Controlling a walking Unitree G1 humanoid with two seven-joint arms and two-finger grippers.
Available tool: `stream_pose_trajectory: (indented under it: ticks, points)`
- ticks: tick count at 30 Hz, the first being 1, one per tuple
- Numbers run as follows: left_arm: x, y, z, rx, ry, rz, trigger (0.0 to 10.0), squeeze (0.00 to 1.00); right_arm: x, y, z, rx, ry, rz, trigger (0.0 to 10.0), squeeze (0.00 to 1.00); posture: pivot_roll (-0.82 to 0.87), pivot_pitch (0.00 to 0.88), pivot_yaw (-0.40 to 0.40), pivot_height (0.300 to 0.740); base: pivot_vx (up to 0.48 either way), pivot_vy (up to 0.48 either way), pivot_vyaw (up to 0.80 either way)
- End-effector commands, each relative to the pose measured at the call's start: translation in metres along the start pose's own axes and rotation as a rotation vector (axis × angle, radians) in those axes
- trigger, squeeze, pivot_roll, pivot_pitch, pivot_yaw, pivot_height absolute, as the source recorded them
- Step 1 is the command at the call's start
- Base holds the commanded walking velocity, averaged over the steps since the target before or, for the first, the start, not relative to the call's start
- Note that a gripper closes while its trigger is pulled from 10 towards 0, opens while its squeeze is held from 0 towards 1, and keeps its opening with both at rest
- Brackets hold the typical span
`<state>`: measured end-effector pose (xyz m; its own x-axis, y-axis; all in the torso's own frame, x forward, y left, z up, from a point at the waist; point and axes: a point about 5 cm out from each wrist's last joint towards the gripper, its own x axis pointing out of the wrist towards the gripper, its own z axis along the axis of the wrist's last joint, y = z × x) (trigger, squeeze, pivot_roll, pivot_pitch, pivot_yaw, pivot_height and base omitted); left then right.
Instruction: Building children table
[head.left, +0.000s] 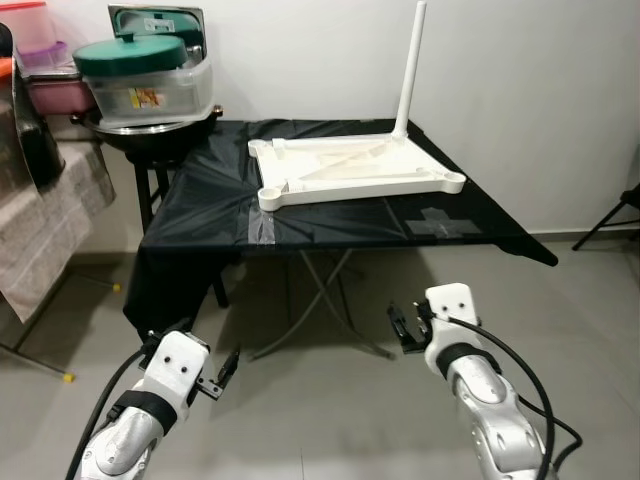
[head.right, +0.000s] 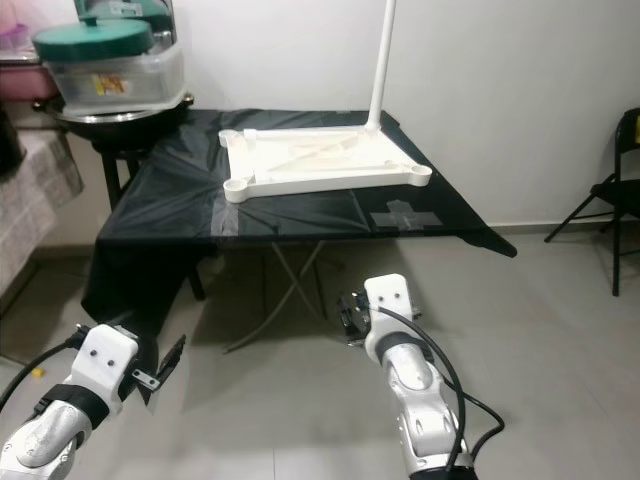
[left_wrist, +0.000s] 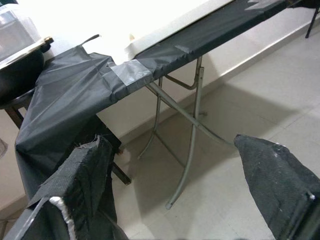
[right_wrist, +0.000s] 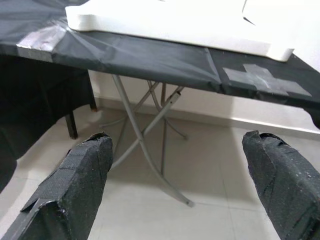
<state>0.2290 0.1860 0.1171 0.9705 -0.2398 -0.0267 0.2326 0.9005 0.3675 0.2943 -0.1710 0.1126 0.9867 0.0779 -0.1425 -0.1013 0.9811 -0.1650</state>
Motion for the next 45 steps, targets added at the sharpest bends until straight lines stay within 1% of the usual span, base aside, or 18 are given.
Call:
stream_pose_trajectory:
  ticks: [1, 9, 17, 20, 25, 26, 29, 30, 31, 32, 33, 34, 35, 36, 37, 38, 40, 45]
  points:
    - [-0.001, 0.001, -0.003, 0.012, 0.015, -0.009, 10.0, 0.00, -0.001, -0.003, -0.003, 0.011, 0.022, -0.011, 10.0, 0.00, 0.01, 0.000, -0.038, 0.740, 0.000, 0.000, 0.00]
    - [-0.003, 0.002, -0.005, 0.017, 0.025, -0.004, 10.0, 0.00, -0.002, -0.007, -0.009, 0.015, 0.062, -0.021, 10.0, 0.00, 0.01, 0.000, -0.038, 0.735, 0.000, 0.000, 0.00]
    - [-0.002, 0.005, -0.005, 0.028, 0.028, 0.002, 10.0, 0.00, -0.001, -0.010, -0.010, 0.029, 0.083, -0.024, 10.0, 0.00, -0.01, 0.000, -0.031, 0.700, 0.000, 0.000, 0.00]
    - [-0.001, 0.004, -0.005, 0.029, 0.025, 0.000, 10.0, 0.00, -0.002, -0.011, -0.010, 0.029, 0.085, -0.027, 10.0, 0.00, -0.01, 0.000, -0.030, 0.695, 0.000, 0.000, 0.00]
    - [0.001, 0.000, -0.003, 0.026, 0.012, -0.020, 10.0, 0.00, -0.005, -0.017, -0.014, 0.021, 0.100, -0.040, 10.0, 0.00, -0.02, 0.000, -0.032, 0.680, 0.000, 0.000, 0.00]
    - [0.002, -0.003, -0.006, 0.031, 0.021, -0.048, 10.0, 0.00, -0.006, -0.018, -0.015, 0.012, 0.098, -0.048, 10.0, 0.00, -0.04, 0.000, 0.040, 0.675, 0.000, 0.000, 0.00]
    - [0.003, -0.003, -0.008, 0.036, 0.027, -0.070, 10.0, 0.00, -0.006, -0.017, -0.014, 0.007, 0.090, -0.059, 10.0, 0.00, -0.04, 0.000, 0.036, 0.670, 0.000, 0.000, 0.00]
    - [0.004, 0.005, -0.008, 0.055, 0.030, -0.080, 10.0, 0.00, -0.005, -0.015, -0.010, 0.048, 0.076, -0.083, 10.0, 0.00, -0.04, 0.000, 0.041, 0.665, 0.000, 0.000, 0.00]
    - [0.006, 0.019, -0.008, 0.072, 0.032, -0.051, 10.0, 0.00, -0.004, -0.010, -0.004, 0.060, 0.055, -0.076, 10.0, 0.00, -0.06, 0.000, 0.036, 0.660, 0.000, 0.000, 0.00]
    - [0.006, 0.019, -0.008, 0.072, 0.032, -0.051, 10.0, 0.00, -0.004, -0.010, -0.004, 0.060, 0.055, -0.076, 10.0, 0.00, -0.06, 0.000, 0.036, 0.660, 0.000, 0.000, 0.00]
    - [0.011, 0.033, -0.006, 0.069, 0.024, 0.009, 10.0, 0.00, -0.004, -0.010, -0.002, 0.054, 0.052, -0.061, 10.0, 0.00, -0.06, 0.000, 0.014, 0.655, 0.000, 0.000, 0.00]
    - [0.011, 0.033, -0.006, 0.069, 0.024, 0.009, 10.0, 0.00, -0.004, -0.010, -0.002, 0.054, 0.052, -0.061, 10.0, 0.00, -0.06, 0.000, 0.014, 0.655, 0.000, 0.000, 0.00]
    - [0.016, 0.041, -0.006, 0.054, 0.020, 0.077, 10.0, 0.00, -0.007, -0.015, -0.005, 0.018, 0.064, -0.041, 10.0, 0.00, -0.07, 0.000, -0.005, 0.645, 0.000, 0.000, 0.00]
    - [0.016, 0.041, -0.006, 0.054, 0.020, 0.077, 10.0, 0.00, -0.007, -0.015, -0.005, 0.018, 0.064, -0.041, 10.0, 0.00, -0.07, 0.000, -0.005, 0.645, 0.000, 0.000, 0.00]
    - [0.013, 0.029, -0.013, 0.093, 0.032, 0.056, 10.0, 0.00, -0.010, -0.023, -0.010, 0.004, 0.081, -0.044, 10.0, 0.00, -0.07, 0.000, -0.014, 0.635, 0.000, 0.000, 0.00]
    - [0.012, 0.026, -0.014, 0.106, 0.034, 0.047, 10.0, 0.00, -0.010, -0.024, -0.010, 0.002, 0.083, -0.045, 10.0, 0.00, -0.07, 0.000, -0.014, 0.630, 0.000, 0.000, 0.00]
    - [0.008, 0.023, -0.012, 0.064, 0.040, 0.065, 10.0, 0.00, -0.005, -0.027, -0.005, -0.011, 0.067, -0.030, 10.0, 0.00, -0.02, 0.000, -0.002, 0.620, 0.000, 0.000, 0.00]
    - [0.002, 0.018, -0.010, 0.059, 0.044, 0.036, 10.0, 0.00, 0.004, -0.025, -0.006, -0.027, 0.065, -0.015, 10.0, 0.00, 0.01, 0.000, -0.002, 0.605, 0.000, 0.000, 0.00]
